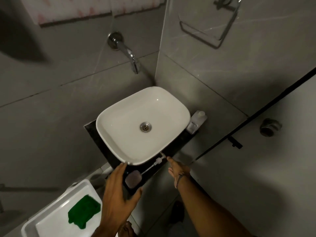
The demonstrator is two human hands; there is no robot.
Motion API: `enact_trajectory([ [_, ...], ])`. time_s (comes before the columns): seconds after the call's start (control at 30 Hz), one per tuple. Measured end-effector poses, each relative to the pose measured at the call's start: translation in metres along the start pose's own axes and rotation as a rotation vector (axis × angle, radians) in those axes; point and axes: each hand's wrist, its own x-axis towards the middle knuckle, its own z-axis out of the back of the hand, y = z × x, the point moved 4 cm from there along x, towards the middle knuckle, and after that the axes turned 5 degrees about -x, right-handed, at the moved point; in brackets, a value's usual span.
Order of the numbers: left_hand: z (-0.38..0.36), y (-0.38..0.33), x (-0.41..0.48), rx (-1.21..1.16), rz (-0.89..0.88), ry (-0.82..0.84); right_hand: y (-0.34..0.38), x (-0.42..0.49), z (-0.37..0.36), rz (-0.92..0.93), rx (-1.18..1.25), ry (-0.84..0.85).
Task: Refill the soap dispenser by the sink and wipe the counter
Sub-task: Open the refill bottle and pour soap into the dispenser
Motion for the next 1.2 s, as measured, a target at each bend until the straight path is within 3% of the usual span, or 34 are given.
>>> enact_trajectory([
  [0.17,-0.061,-0.093,0.053,0.023,-0.246,0.067,0.036,0.015,0.049,0.117,-0.018,-0.090],
  [0.33,-0.162,-0.148,0.095,-0.028,-0.124,0.174,0.098,0.046,0.096,0.251,-0.048,-0.145],
  [0.7,-0.309,-0.173,0.230,0.484,0.103,0.091,0.178,0.121,0.137,0.453,-0.252,-0.046],
  [1.0,-0.337,-0.167,0.255,0.524,0.165,0.023,0.212,0.122,0.133,0.660,-0.400,0.050],
  [1.2,-0.320,-0.179,0.243,0.436,0.098,-0.101,0.248,0.093,0.119,0.936,-0.456,0.059],
])
